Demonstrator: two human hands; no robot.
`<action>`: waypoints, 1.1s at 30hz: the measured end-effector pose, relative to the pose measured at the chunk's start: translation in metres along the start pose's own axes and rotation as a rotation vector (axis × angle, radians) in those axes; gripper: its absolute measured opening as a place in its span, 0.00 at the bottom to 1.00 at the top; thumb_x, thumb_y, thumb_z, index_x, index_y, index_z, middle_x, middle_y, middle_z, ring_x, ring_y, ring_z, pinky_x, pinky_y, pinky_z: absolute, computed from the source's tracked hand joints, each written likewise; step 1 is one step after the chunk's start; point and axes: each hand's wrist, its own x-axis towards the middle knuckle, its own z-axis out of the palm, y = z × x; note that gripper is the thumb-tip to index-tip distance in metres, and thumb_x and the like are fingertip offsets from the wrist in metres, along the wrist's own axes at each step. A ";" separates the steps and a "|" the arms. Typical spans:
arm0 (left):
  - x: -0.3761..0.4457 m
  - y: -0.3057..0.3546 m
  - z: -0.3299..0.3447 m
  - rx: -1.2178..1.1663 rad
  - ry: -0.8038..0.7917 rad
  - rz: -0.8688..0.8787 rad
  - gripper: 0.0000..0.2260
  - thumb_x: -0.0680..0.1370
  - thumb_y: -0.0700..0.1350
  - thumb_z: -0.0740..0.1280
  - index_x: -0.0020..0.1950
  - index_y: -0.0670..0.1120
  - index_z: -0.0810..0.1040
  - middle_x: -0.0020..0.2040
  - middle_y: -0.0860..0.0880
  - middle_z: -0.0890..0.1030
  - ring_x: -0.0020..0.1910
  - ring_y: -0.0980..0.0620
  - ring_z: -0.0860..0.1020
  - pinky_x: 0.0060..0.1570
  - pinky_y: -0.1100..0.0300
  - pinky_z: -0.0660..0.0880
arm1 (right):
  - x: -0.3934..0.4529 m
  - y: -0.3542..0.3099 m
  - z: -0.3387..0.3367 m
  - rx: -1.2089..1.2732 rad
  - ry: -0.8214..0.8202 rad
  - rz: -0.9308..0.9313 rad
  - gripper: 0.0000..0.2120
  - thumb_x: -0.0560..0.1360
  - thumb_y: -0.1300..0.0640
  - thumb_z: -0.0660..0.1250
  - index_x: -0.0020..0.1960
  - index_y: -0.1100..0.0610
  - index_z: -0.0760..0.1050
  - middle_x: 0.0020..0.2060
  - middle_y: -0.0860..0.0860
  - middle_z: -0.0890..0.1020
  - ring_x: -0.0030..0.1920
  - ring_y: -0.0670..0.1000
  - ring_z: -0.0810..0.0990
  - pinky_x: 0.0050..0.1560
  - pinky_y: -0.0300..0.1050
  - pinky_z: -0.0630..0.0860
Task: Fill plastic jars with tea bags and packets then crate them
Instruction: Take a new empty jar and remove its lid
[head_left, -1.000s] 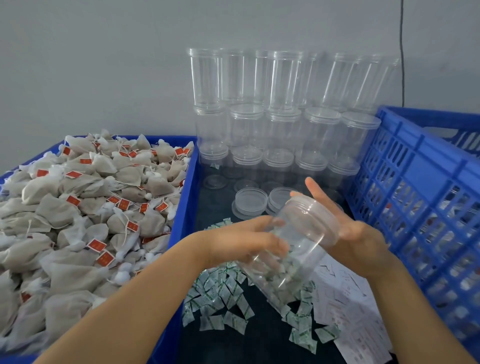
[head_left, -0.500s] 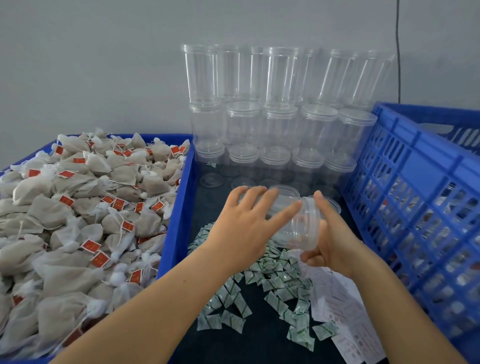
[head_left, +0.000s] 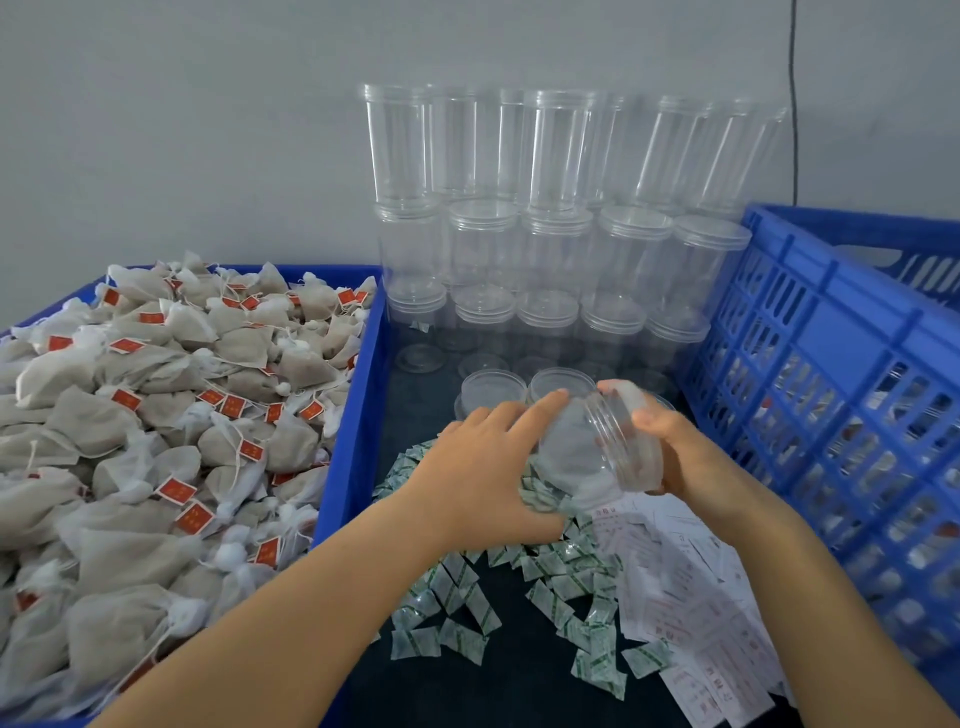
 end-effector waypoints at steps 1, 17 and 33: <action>0.000 -0.001 0.000 -0.098 -0.039 -0.035 0.46 0.67 0.61 0.70 0.76 0.59 0.45 0.67 0.54 0.68 0.64 0.52 0.68 0.61 0.56 0.68 | 0.001 0.000 -0.002 0.023 0.017 -0.028 0.23 0.63 0.30 0.60 0.57 0.27 0.75 0.53 0.57 0.81 0.48 0.57 0.75 0.49 0.55 0.68; 0.020 -0.028 0.007 -0.747 0.233 -0.407 0.53 0.61 0.55 0.80 0.74 0.63 0.46 0.71 0.56 0.64 0.66 0.58 0.65 0.61 0.59 0.65 | 0.064 0.047 -0.038 0.182 0.676 -0.186 0.26 0.73 0.59 0.75 0.61 0.48 0.63 0.55 0.45 0.73 0.50 0.38 0.77 0.44 0.30 0.74; 0.020 -0.026 0.004 -0.759 0.221 -0.411 0.48 0.59 0.53 0.81 0.71 0.61 0.55 0.66 0.55 0.68 0.69 0.51 0.64 0.67 0.48 0.67 | 0.105 0.092 -0.044 -0.242 0.750 0.191 0.40 0.67 0.49 0.81 0.70 0.52 0.62 0.68 0.55 0.71 0.58 0.55 0.70 0.54 0.52 0.71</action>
